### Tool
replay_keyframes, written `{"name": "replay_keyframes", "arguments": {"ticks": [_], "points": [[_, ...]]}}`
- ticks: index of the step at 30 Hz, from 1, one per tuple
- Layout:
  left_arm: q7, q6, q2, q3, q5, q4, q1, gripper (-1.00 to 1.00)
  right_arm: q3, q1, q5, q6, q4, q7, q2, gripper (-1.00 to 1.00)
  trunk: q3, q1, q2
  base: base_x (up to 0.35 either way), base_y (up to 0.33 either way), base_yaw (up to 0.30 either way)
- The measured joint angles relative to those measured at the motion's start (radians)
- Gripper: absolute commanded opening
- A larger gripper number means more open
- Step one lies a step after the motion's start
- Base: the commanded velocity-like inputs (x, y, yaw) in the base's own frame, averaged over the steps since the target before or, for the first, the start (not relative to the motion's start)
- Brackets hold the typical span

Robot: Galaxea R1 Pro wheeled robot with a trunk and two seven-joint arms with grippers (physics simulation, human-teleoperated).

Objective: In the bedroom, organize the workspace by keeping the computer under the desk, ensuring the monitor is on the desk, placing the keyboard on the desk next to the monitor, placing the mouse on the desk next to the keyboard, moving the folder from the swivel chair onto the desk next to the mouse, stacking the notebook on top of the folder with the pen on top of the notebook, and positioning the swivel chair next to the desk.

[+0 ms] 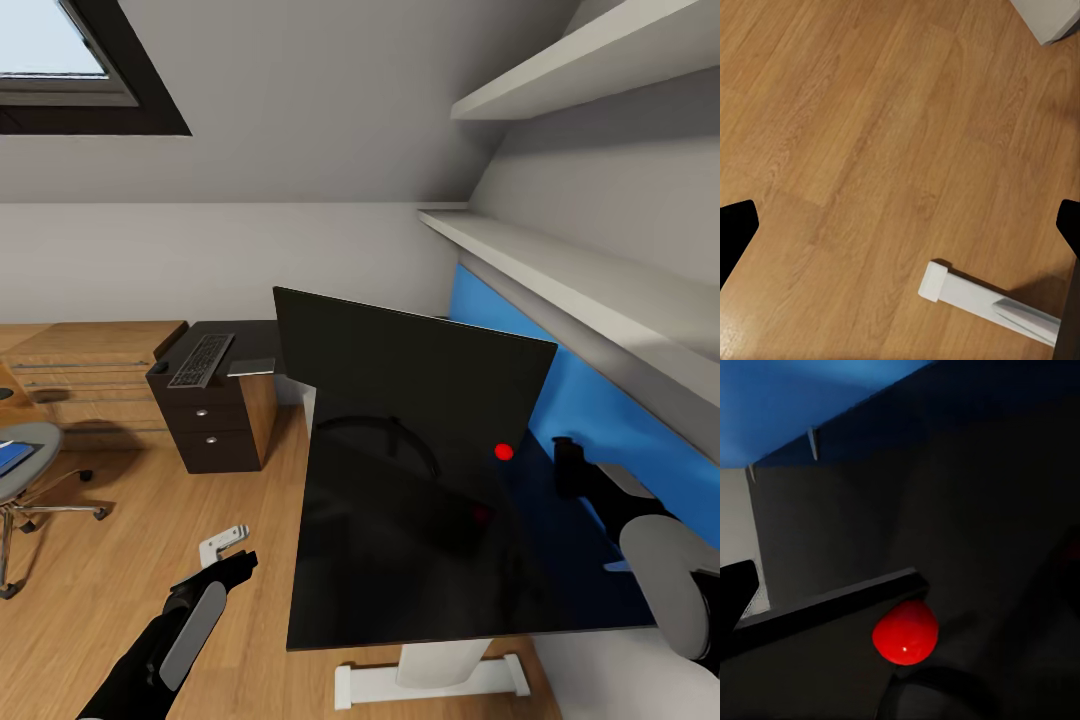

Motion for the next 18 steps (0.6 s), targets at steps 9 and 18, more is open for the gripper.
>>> {"name": "replay_keyframes", "arguments": {"ticks": [9, 18], "points": [[0.001, -0.005, 0.000, -0.001, -0.001, 0.000, 0.000, 1.00, 0.000, 0.000, -0.006, -0.083, 0.000, 0.047, -0.004, 1.00, 0.000, 0.000, 0.000, 0.083, 0.000, 0.000], [0.001, -0.005, 0.000, -0.001, -0.001, 0.000, 0.000, 1.00, -0.005, 0.002, 0.001, -0.130, 0.001, 0.118, -0.005, 1.00, 0.000, 0.000, 0.000, 0.130, 0.000, 0.000]]}}
